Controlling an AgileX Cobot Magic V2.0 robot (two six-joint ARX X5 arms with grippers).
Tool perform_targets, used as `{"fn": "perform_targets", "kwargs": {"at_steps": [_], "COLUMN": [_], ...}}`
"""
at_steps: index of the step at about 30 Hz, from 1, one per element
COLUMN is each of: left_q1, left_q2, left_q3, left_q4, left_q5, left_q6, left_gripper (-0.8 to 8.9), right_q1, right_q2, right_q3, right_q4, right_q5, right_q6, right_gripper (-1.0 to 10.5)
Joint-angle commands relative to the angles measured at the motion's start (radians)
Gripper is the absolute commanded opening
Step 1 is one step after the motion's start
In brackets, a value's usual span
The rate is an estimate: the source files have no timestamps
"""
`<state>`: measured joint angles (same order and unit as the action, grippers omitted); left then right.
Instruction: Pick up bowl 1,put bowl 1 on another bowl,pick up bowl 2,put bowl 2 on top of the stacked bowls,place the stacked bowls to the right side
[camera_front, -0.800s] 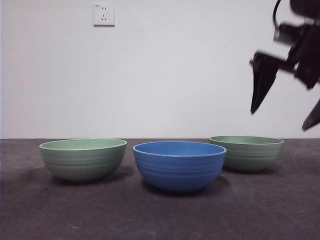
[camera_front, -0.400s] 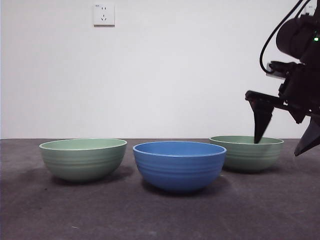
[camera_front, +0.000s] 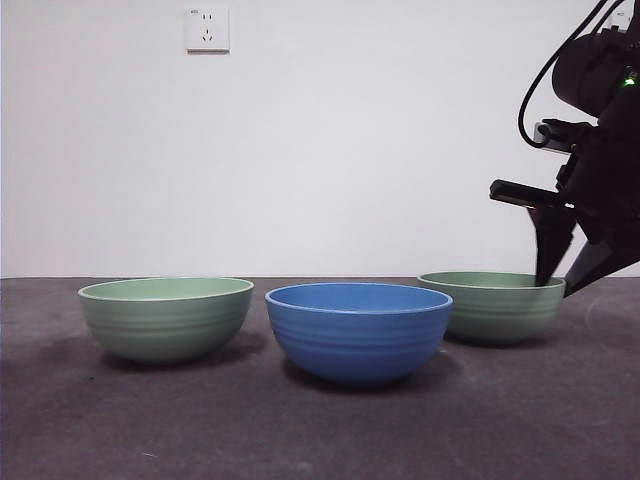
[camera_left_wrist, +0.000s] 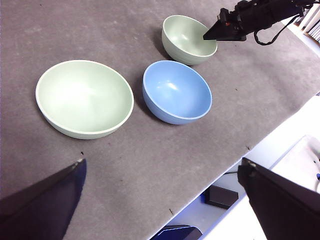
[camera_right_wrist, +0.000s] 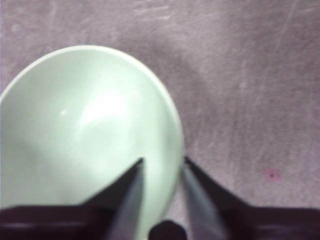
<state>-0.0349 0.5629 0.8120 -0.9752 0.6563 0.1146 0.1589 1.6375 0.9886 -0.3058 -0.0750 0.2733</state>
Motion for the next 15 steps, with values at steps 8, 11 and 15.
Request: {"fn": "perform_targets", "kwargs": {"at_steps": [8, 11, 15], "left_q1": [0.001, 0.001, 0.001], "left_q2": [0.000, 0.000, 0.000], "left_q3": [0.002, 0.002, 0.002], "left_q4": [0.001, 0.001, 0.001], "left_q5": [0.000, 0.000, -0.001], "left_q6": [0.009, 0.009, 0.009], "left_gripper": [6.87, 6.87, 6.87], "right_q1": [-0.016, -0.016, -0.012], "right_q2": [0.006, 0.000, -0.047], "right_q3": [0.000, 0.002, 0.004], "right_q4": [0.010, 0.013, 0.010], "right_q5": [0.003, -0.001, -0.008], "right_q6": [0.005, 0.000, -0.002], "right_gripper": [-0.1, -0.1, -0.1]}}
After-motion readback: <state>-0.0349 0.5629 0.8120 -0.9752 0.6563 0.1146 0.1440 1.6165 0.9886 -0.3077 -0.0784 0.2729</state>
